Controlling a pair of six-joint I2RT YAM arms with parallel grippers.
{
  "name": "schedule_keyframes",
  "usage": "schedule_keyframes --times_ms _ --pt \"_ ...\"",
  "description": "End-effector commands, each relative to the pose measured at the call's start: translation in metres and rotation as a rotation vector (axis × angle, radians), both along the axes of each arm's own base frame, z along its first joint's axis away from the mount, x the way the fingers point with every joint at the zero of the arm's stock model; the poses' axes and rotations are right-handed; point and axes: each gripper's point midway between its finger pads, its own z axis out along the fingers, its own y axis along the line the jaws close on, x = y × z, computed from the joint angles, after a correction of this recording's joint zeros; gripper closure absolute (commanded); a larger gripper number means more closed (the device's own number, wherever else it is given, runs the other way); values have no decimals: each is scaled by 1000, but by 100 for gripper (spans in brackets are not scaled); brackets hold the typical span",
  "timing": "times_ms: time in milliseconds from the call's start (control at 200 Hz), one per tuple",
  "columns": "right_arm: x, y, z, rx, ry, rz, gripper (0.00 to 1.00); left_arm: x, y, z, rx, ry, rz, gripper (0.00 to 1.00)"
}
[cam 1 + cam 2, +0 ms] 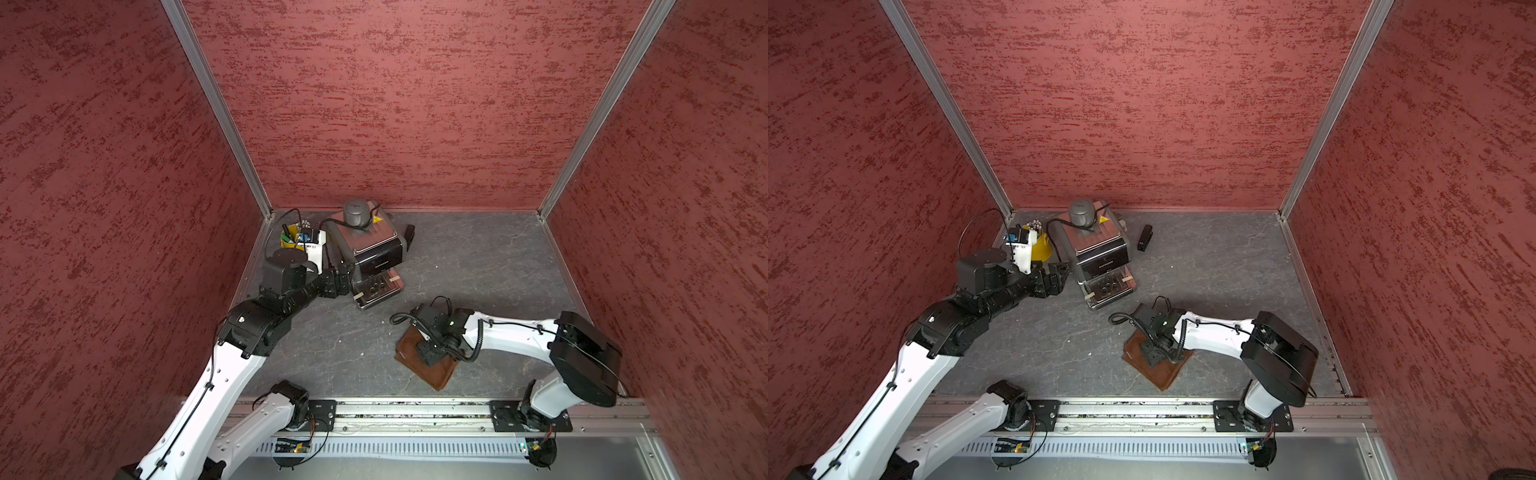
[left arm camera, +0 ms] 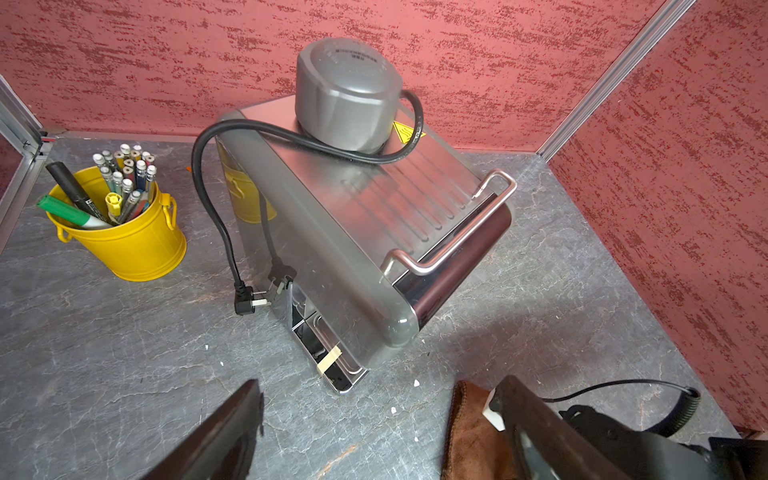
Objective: Wipe the surface of a coffee machine
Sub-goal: Pick up the cleaning item at the center of the board.
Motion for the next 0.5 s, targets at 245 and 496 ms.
schedule_keyframes --times_ms 245,496 --pt "-7 -11 -29 -86 26 -38 55 0 2 -2 17 -5 9 10" --pt "-11 -18 -26 -76 22 -69 75 0 3 1 22 -16 11 10"
